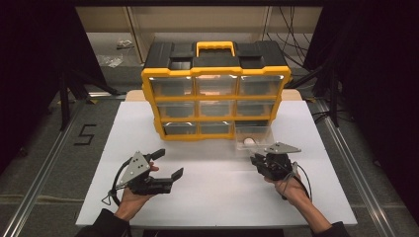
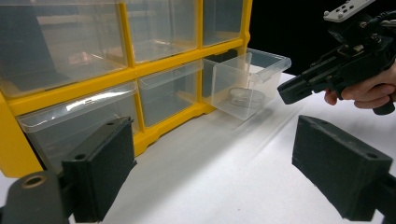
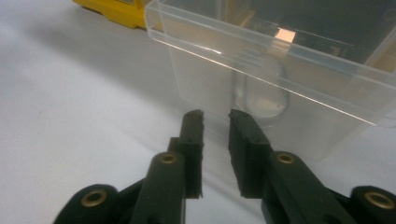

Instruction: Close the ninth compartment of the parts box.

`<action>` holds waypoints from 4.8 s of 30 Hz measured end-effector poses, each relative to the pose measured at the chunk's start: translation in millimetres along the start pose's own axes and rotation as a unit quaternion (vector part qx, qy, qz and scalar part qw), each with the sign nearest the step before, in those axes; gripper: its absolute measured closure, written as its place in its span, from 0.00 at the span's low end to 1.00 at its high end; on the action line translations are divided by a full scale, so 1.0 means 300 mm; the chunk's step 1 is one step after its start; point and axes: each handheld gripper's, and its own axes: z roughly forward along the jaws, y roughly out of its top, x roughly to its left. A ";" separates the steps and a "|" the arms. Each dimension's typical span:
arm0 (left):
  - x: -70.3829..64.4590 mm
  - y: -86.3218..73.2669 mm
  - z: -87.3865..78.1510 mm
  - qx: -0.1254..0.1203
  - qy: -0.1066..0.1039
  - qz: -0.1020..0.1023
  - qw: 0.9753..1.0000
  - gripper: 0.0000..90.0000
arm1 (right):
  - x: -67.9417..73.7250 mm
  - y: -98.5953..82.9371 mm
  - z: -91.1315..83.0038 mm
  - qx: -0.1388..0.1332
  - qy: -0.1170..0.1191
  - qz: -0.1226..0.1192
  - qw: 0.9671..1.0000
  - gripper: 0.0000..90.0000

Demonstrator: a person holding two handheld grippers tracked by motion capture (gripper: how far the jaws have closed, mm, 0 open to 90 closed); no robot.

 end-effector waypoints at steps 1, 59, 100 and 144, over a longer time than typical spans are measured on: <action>0.000 0.000 0.000 0.000 0.000 0.000 1.000 0.14 | -0.002 0.000 0.001 0.000 -0.001 -0.001 1.000 0.87; 0.000 -0.001 0.002 0.001 0.001 0.002 1.000 0.14 | -0.057 0.040 0.082 -0.045 -0.051 0.001 0.998 1.00; 0.000 -0.001 0.001 0.000 0.001 0.004 1.000 0.14 | -0.063 0.065 0.145 -0.055 -0.069 -0.009 0.996 1.00; 0.000 -0.001 0.001 0.000 -0.001 0.002 1.000 0.14 | -0.099 0.081 0.216 -0.055 -0.092 -0.005 0.994 1.00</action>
